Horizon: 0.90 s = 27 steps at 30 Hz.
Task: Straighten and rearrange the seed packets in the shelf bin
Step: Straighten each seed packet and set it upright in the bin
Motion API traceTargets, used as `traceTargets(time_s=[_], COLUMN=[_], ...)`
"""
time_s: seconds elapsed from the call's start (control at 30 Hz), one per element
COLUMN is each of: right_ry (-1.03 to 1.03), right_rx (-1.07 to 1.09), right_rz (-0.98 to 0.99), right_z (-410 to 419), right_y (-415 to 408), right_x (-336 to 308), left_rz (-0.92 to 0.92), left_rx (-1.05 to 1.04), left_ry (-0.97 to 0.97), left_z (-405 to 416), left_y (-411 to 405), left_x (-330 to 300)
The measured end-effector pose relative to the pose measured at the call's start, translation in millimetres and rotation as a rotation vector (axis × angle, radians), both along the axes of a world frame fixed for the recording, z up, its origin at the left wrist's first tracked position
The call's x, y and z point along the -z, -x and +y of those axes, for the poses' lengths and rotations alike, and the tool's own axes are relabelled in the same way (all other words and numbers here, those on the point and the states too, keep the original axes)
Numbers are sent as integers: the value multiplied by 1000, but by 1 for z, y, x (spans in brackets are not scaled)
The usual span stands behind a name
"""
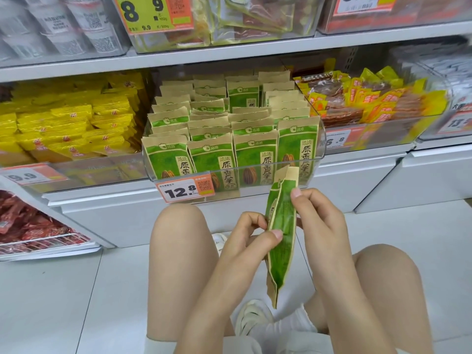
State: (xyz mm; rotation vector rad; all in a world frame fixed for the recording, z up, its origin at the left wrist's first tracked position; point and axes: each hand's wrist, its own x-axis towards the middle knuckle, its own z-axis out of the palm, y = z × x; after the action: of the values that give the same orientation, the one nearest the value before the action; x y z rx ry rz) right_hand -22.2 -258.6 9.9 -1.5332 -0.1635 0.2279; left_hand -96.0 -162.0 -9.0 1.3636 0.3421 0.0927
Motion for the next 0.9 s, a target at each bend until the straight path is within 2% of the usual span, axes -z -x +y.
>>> traceTargets(time_s=[0.17,0.33,0.53,0.9], right_ry=[-13,-68,-57,-113], right_rx=[-59,-324,-543,-603], right_rz=[-14,85,133,95], right_z=[-3,-10,-9,-7], right_y=[-2,-3,2,6], right_x=[3,5,6,1], left_rz=[-10,-138,-186,-147], left_rx=[-37,-307,-429,-458], left_ry=[7,60,162,198], left_z=[3,13,19,17], left_y=[-1,-16,-16,-12], left_x=[0,-10,-14,-10])
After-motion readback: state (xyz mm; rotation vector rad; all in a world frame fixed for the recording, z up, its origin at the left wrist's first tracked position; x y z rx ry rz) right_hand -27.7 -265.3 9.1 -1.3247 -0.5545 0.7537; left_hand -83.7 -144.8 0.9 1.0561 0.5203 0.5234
